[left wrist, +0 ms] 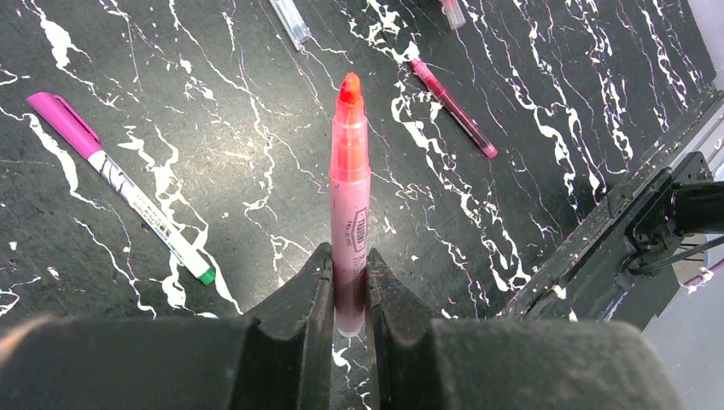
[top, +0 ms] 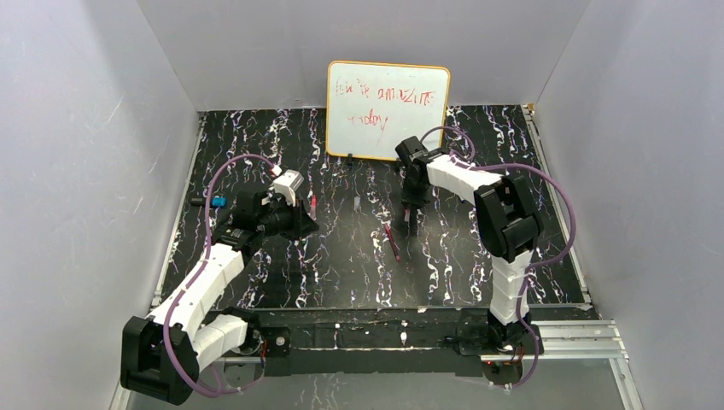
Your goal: Insert the pens into the pen caps
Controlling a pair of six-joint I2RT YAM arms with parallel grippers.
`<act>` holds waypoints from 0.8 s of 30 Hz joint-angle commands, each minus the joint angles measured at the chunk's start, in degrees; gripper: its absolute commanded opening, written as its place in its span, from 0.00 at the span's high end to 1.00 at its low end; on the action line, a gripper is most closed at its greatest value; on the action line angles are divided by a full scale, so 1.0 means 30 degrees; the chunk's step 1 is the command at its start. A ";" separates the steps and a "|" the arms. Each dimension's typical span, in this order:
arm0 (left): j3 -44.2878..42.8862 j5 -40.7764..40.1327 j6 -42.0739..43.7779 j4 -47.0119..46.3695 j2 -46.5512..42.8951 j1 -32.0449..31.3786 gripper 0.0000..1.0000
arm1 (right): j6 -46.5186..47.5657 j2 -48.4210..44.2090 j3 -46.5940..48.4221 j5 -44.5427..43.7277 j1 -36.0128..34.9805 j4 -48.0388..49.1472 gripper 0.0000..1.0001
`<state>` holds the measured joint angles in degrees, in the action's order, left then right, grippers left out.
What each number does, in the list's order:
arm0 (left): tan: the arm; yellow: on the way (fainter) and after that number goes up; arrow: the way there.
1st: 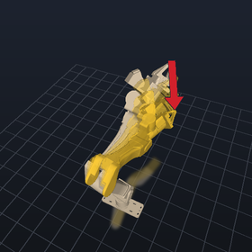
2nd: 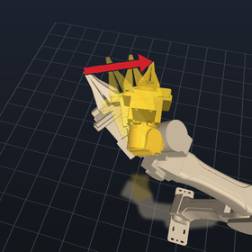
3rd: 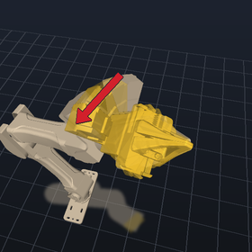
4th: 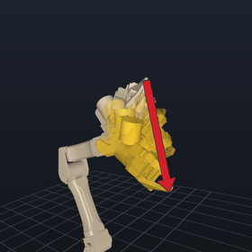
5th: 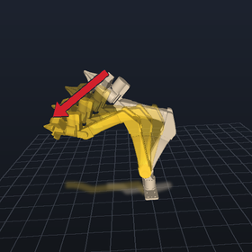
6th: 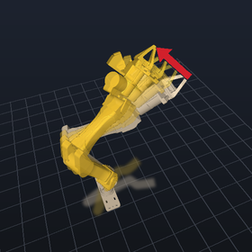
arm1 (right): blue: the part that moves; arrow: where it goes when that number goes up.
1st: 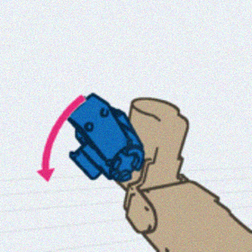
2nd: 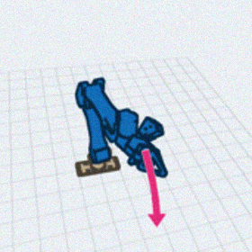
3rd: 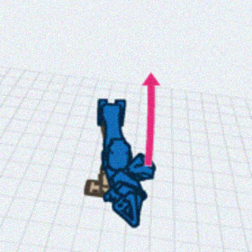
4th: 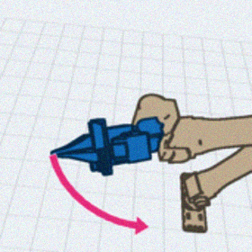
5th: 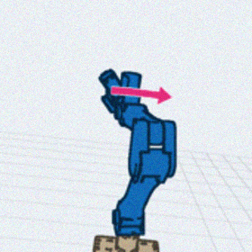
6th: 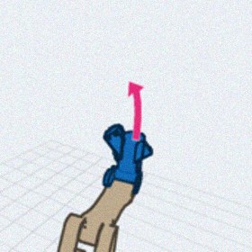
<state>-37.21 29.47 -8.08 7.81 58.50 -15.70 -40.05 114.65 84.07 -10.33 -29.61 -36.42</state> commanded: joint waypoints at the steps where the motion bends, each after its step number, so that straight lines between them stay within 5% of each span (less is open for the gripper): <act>1: -0.0653 0.0002 0.0260 0.0266 -0.0457 0.0015 1.00 | -0.1119 -0.0537 -0.0293 -0.0568 0.0089 -0.0714 0.69; 3: -0.0660 -0.0064 0.0260 0.0295 -0.0486 0.0005 1.00 | -0.1186 -0.0732 -0.0266 -0.0623 0.0083 -0.0579 0.48; 6: -0.0662 -0.0127 0.0275 0.0330 -0.0490 0.0009 1.00 | -0.1199 -0.1441 -0.0494 -0.1062 0.0083 0.0167 0.34; 17: -0.0685 -0.0239 0.0319 0.0415 -0.0357 -0.0003 1.00 | 0.2112 -0.3245 -0.0229 -0.2232 0.0101 0.1008 0.31; 24: -0.0717 -0.0244 0.0348 0.0468 -0.0336 0.0005 1.00 | 0.5222 -0.4114 -0.0763 0.1898 0.0058 0.2947 0.31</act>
<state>-37.26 28.88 -7.88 8.23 58.39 -15.70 -32.05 105.56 82.61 -12.84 -29.58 -32.91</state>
